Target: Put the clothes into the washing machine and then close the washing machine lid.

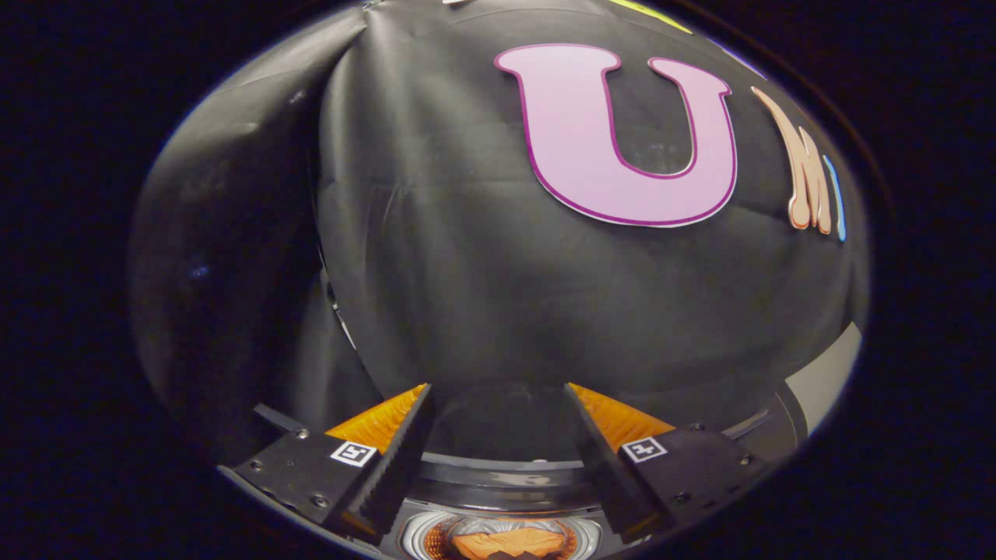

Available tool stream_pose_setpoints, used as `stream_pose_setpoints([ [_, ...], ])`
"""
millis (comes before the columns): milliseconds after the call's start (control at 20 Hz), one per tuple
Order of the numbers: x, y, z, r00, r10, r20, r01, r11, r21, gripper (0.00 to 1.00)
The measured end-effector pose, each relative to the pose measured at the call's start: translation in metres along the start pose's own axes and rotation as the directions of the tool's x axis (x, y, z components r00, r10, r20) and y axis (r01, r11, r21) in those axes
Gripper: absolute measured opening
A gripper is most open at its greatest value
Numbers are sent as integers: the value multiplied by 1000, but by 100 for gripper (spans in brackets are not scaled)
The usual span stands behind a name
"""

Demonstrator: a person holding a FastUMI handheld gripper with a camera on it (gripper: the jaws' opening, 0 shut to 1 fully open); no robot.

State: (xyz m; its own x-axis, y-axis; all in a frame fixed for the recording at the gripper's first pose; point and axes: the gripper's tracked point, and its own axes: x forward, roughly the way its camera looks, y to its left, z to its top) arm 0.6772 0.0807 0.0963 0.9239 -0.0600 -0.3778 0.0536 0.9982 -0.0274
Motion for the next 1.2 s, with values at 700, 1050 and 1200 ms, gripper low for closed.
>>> stream_pose_setpoints([
  [700,0,-1,2,1000,27,-16,-27,1000,-7,99],
  [1050,3,-1,1,999,33,-11,-33,999,-12,99],
  [1200,3,-1,2,999,39,-7,-39,999,-12,99],
])
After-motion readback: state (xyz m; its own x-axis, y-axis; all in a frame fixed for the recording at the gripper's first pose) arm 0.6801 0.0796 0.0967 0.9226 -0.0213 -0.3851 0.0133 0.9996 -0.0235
